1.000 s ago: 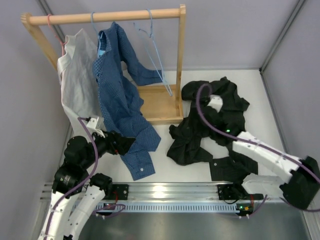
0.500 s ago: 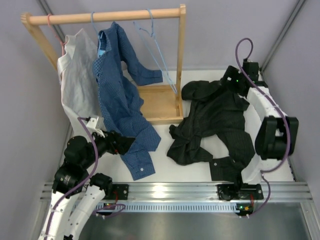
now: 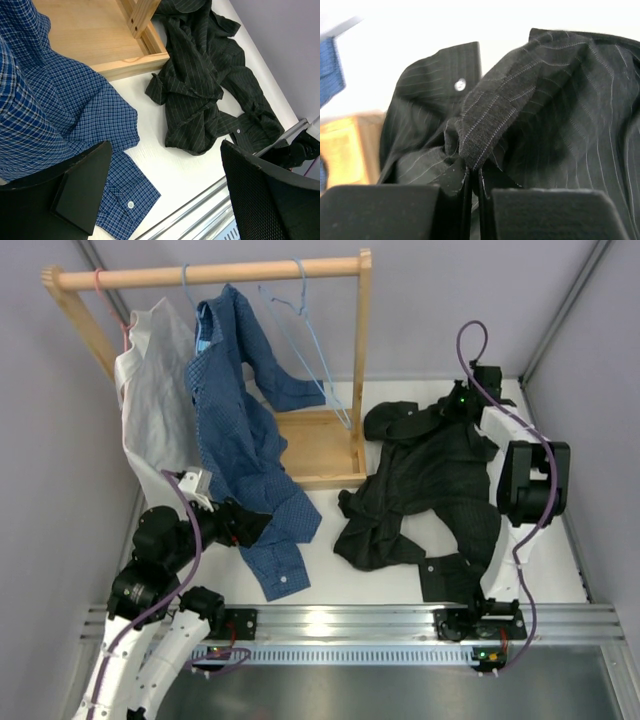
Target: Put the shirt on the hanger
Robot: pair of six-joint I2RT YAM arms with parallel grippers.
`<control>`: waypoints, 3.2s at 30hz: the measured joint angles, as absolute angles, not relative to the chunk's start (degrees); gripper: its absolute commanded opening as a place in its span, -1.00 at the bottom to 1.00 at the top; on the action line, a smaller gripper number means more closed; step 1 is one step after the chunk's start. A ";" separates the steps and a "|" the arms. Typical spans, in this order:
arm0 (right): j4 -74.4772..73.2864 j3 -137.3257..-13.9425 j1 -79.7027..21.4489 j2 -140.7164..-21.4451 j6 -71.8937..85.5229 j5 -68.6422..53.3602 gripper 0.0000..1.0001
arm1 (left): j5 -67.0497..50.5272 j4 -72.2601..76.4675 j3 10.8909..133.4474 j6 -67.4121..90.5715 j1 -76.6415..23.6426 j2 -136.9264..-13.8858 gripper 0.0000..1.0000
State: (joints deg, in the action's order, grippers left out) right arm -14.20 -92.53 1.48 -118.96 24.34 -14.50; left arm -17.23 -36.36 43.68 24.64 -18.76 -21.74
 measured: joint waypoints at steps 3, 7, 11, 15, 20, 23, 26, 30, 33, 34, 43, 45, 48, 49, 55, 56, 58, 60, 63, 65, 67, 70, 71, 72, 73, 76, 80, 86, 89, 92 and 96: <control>-11.53 -84.36 1.41 -110.89 24.45 -14.81 -1.00 | -17.56 -36.38 43.68 24.43 -18.65 -22.13 0.86; -10.26 -71.85 0.84 -93.71 24.56 -14.94 -1.00 | -18.00 -36.34 43.68 24.32 -18.52 -22.13 0.86; -10.74 -62.63 -3.55 -75.02 24.58 -14.66 -1.00 | -18.72 -36.29 43.66 24.25 -18.46 -22.13 0.86; -11.84 -51.64 -15.25 -57.91 25.89 -13.37 -1.00 | -19.79 -36.01 43.62 24.08 -18.41 -22.02 0.86; -11.79 -35.24 -31.83 -39.20 33.45 -10.24 -1.00 | -22.00 -35.90 43.38 23.81 -18.41 -20.97 0.86; -12.08 -27.53 -39.53 -33.19 38.65 -8.56 -0.73 | -23.38 -35.59 43.24 23.68 -18.41 -19.79 0.86; -11.90 -22.76 -47.16 -34.00 43.59 -5.76 0.27 | -24.58 -35.07 42.96 23.57 -18.41 -18.39 0.86; -14.13 -22.20 -51.55 -37.41 44.60 -3.90 0.98 | -24.69 -34.52 42.92 23.57 -18.41 -17.26 0.86; -22.41 -27.92 -51.24 -37.52 41.93 1.32 0.99 | -24.58 -34.17 42.85 23.59 -18.41 -17.02 0.87; -24.34 -30.61 -50.59 -37.50 40.86 2.44 0.99 | -24.36 -34.15 42.85 23.66 -18.41 -17.02 0.88; -32.03 -47.37 -30.00 -41.47 30.70 -2.04 0.99 | -22.02 -32.49 41.85 28.91 -18.41 -24.16 0.92; -33.21 -47.59 -25.10 -42.65 30.59 -0.80 0.99 | -23.46 -31.42 41.04 30.50 -18.44 -27.77 0.93; -34.44 -47.53 -17.28 -46.28 30.52 0.40 0.99 | -24.23 -29.58 39.55 32.73 -20.08 -31.81 0.92; -34.33 -47.51 -14.92 -47.72 30.37 -0.30 0.99 | -23.46 -29.12 39.03 33.58 -21.89 -32.88 0.92; -31.94 -45.41 -2.17 -58.72 28.86 -6.31 0.99 | -6.76 -25.96 38.61 37.91 -45.15 -38.94 0.93; -31.64 -45.17 -1.28 -59.86 28.64 -7.40 0.99 | -3.11 -25.10 38.61 38.63 -49.01 -40.86 0.93; -29.56 -44.49 0.36 -62.92 28.23 -11.18 0.99 | 3.64 -23.40 38.63 40.23 -56.62 -46.19 0.96; -27.00 -44.49 1.37 -67.29 27.99 -14.28 0.99 | 9.78 -21.87 39.22 41.54 -62.76 -53.49 0.96; -22.79 -44.47 1.56 -74.06 27.59 -16.45 0.99 | 15.57 -19.55 41.01 42.78 -66.11 -66.67 0.96; -20.23 -44.49 1.61 -78.54 27.57 -16.67 0.99 | 18.70 -18.72 42.44 43.16 -66.17 -74.70 0.96; -17.54 -44.53 1.63 -82.78 27.77 -17.23 0.82 | 20.32 -17.30 44.45 43.07 -66.04 -81.41 0.80; -12.49 -44.71 1.52 -87.77 28.84 -19.29 -0.19 | 18.74 -12.58 47.29 42.50 -66.00 -90.65 -0.61; -11.03 -44.95 1.37 -88.73 28.95 -19.75 -0.76 | 17.72 -10.55 47.75 41.91 -66.00 -92.75 -1.00; -9.91 -45.60 1.23 -89.97 29.08 -20.38 -1.00 | 16.38 -8.84 48.07 41.63 -65.98 -93.67 -1.00; -9.30 -46.65 1.13 -91.09 29.43 -20.99 -1.00 | 14.41 -6.24 48.27 41.06 -66.08 -94.54 -1.00; -8.34 -50.70 0.97 -92.49 29.10 -23.16 -1.00 | 10.20 -1.02 48.25 38.92 -67.51 -95.42 -1.00; -8.12 -59.57 0.51 -91.92 26.92 -28.21 -1.00 | 9.37 5.74 48.27 33.41 -74.94 -95.39 -1.00; -14.17 -74.63 -6.81 -87.00 18.13 -34.17 -1.00 | 9.30 17.04 49.12 25.52 -87.46 -96.25 -0.88; -16.99 -75.40 -11.03 -80.53 13.80 -37.34 -1.00 | 7.46 18.55 53.21 23.38 -88.68 -99.83 -0.33; -18.02 -70.87 -11.77 -71.37 10.63 -39.11 -0.82 | 7.35 17.08 54.68 22.31 -89.03 -101.54 0.96; -18.55 -58.92 -13.76 -59.75 9.13 -38.09 -0.74 | 12.97 7.20 54.65 23.38 -89.58 -98.83 0.97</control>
State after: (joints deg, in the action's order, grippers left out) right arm -18.55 -58.92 -13.76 -59.75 9.13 -38.09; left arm 12.97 7.20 54.65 23.38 -89.58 -98.83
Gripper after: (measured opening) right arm 0.101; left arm 0.976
